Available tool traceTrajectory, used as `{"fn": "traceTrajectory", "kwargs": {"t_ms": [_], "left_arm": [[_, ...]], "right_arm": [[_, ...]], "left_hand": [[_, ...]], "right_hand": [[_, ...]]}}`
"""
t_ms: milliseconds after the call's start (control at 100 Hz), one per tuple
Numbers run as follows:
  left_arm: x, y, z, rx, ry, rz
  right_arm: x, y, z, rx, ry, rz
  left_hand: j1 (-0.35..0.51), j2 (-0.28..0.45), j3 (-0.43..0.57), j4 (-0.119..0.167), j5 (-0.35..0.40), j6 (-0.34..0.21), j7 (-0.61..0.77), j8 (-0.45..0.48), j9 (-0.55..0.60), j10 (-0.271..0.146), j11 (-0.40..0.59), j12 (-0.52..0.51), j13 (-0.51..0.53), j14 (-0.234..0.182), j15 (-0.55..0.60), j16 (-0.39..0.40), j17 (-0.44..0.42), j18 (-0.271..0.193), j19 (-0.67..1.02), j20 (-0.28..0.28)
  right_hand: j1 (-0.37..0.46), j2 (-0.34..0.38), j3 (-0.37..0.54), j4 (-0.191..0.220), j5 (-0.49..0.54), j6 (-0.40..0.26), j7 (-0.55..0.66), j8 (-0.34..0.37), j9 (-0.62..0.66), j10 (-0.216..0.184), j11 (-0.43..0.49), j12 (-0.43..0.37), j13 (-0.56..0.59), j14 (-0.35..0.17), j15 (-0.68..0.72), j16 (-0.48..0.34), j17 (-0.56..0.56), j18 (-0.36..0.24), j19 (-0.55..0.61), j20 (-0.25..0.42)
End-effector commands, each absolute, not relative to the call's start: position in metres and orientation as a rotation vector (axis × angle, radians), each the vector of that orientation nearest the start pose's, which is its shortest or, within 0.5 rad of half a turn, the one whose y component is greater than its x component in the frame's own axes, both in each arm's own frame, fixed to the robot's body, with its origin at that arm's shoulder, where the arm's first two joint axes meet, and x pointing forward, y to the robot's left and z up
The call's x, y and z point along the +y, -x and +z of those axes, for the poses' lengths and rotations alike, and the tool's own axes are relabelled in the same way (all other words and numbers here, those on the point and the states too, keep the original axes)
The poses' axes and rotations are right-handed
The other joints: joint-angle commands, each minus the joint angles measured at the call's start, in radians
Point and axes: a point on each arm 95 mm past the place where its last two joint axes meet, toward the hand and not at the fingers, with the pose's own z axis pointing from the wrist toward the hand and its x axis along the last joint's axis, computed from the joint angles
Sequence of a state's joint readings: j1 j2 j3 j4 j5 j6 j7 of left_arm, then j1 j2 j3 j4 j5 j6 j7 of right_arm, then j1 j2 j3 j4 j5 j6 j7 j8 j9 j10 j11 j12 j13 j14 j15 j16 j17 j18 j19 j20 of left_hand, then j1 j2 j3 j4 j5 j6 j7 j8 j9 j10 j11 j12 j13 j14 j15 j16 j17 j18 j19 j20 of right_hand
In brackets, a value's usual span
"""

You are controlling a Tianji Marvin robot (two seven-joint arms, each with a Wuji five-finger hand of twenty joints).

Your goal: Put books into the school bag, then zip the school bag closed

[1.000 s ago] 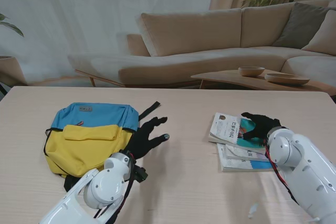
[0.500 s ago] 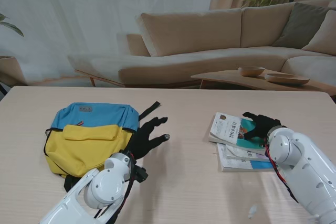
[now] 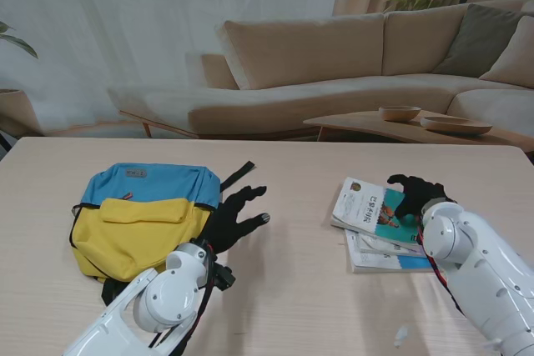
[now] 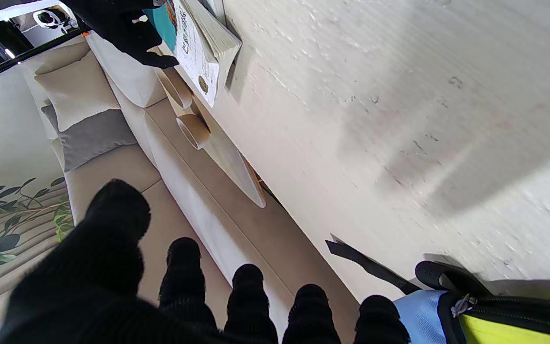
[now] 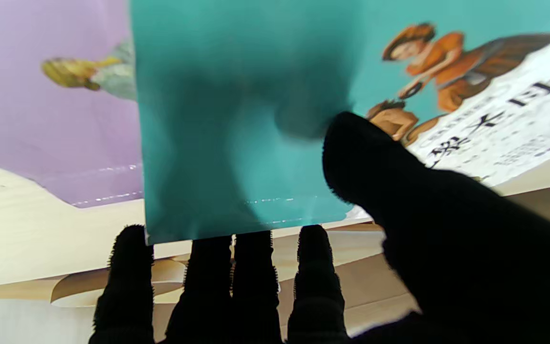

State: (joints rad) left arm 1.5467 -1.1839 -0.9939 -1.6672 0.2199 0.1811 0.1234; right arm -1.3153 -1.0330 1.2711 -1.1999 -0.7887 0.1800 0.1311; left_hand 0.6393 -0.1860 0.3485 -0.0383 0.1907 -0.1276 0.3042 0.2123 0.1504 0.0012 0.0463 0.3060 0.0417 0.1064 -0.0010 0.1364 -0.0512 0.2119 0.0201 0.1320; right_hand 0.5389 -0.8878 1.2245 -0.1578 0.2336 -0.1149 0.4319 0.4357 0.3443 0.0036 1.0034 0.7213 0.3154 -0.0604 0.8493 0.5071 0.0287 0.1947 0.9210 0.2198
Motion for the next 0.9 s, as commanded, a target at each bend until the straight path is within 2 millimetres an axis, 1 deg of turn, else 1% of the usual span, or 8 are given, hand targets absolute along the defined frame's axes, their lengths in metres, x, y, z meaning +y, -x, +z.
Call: {"fn": "traceTrajectory", "kwargs": {"t_ms": [0,80,200,290,450,620,760,890], "left_arm": [[-0.102,-0.370,-0.331,1.084,2.053,-1.922],[-0.102,-0.369,-0.332,1.091,2.043,-1.917],[-0.101,-0.369,-0.332,1.093,2.038,-1.917],[-0.101,-0.369,-0.331,1.093,2.035,-1.917],[-0.101,-0.369,-0.331,1.092,2.032,-1.917],[-0.101,-0.369,-0.331,1.090,2.029,-1.919],[-0.101,-0.368,-0.331,1.091,2.027,-1.919],[-0.100,-0.367,-0.330,1.085,2.023,-1.924]], "right_arm": [[-0.138,-0.462,-0.374,1.333,-1.708,1.011],[-0.136,-0.462,-0.374,1.328,-1.697,1.032],[-0.134,-0.463,-0.375,1.318,-1.675,1.054],[-0.133,-0.463,-0.375,1.299,-1.664,1.073],[-0.132,-0.462,-0.373,1.274,-1.664,1.098],[-0.129,-0.461,-0.368,1.239,-1.631,1.138],[-0.127,-0.457,-0.361,1.204,-1.615,1.167],[-0.125,-0.453,-0.353,1.162,-1.623,1.208]], "left_hand": [[0.006,-0.016,0.026,0.012,-0.038,-0.010,-0.005,0.002,-0.029,-0.021,-0.007,0.015,-0.020,-0.046,-0.018,-0.013,-0.006,-0.030,-0.031,-0.008],[0.007,-0.021,0.027,0.012,-0.037,-0.010,-0.011,-0.001,-0.030,-0.020,-0.008,0.020,-0.019,-0.045,-0.019,-0.020,-0.005,-0.030,-0.032,-0.011],[0.007,-0.023,0.029,0.011,-0.036,-0.011,-0.019,-0.003,-0.033,-0.022,-0.012,0.024,-0.020,-0.048,-0.020,-0.029,-0.005,-0.033,-0.033,-0.014],[0.008,-0.025,0.030,0.011,-0.036,-0.011,-0.022,-0.003,-0.033,-0.021,-0.015,0.026,-0.020,-0.048,-0.021,-0.034,-0.005,-0.035,-0.033,-0.017],[0.007,-0.024,0.032,0.010,-0.035,-0.010,-0.026,-0.002,-0.032,-0.021,-0.018,0.027,-0.020,-0.049,-0.020,-0.042,-0.004,-0.035,-0.033,-0.022],[0.007,-0.024,0.034,0.010,-0.034,-0.011,-0.027,0.001,-0.032,-0.022,-0.019,0.028,-0.020,-0.052,-0.019,-0.045,-0.004,-0.037,-0.033,-0.025],[0.007,-0.025,0.034,0.010,-0.033,-0.010,-0.025,0.003,-0.032,-0.020,-0.019,0.029,-0.020,-0.050,-0.018,-0.047,-0.004,-0.035,-0.033,-0.027],[0.007,-0.025,0.035,0.010,-0.033,-0.010,-0.025,0.004,-0.032,-0.021,-0.019,0.029,-0.020,-0.049,-0.018,-0.047,-0.004,-0.036,-0.032,-0.028]], "right_hand": [[0.166,-0.031,0.068,-0.037,0.017,0.000,0.054,-0.031,0.138,-0.157,0.242,0.141,0.038,-0.022,0.096,0.051,0.007,0.025,0.035,0.017],[0.199,-0.057,0.073,-0.082,0.042,-0.007,0.094,-0.054,0.198,-0.178,0.275,0.214,0.080,-0.029,0.193,0.098,0.024,0.037,0.058,0.031],[0.253,-0.074,0.090,-0.104,0.115,-0.005,0.154,-0.085,0.324,-0.195,0.328,0.294,0.187,-0.006,0.288,0.105,0.062,0.065,0.103,0.060],[0.286,-0.058,0.103,-0.095,0.203,0.003,0.200,-0.109,0.437,-0.190,0.369,0.291,0.271,0.053,0.375,0.070,0.111,0.095,0.137,0.083],[0.286,-0.063,0.104,-0.099,0.329,0.023,0.247,-0.118,0.492,-0.166,0.386,0.246,0.341,0.084,0.431,0.033,0.147,0.130,0.154,0.095],[0.240,-0.040,0.090,-0.106,0.649,-0.124,0.456,-0.013,0.503,-0.166,0.387,0.211,0.392,0.098,0.423,0.008,0.172,0.157,0.163,0.103],[0.193,-0.026,0.101,-0.104,0.773,-0.250,0.598,0.089,0.512,-0.180,0.393,0.226,0.406,0.095,0.417,0.011,0.185,0.166,0.171,0.109],[0.155,-0.008,0.121,-0.056,0.790,-0.245,0.596,0.190,0.504,-0.157,0.402,0.307,0.373,0.093,0.432,0.035,0.170,0.159,0.181,0.117]]}}
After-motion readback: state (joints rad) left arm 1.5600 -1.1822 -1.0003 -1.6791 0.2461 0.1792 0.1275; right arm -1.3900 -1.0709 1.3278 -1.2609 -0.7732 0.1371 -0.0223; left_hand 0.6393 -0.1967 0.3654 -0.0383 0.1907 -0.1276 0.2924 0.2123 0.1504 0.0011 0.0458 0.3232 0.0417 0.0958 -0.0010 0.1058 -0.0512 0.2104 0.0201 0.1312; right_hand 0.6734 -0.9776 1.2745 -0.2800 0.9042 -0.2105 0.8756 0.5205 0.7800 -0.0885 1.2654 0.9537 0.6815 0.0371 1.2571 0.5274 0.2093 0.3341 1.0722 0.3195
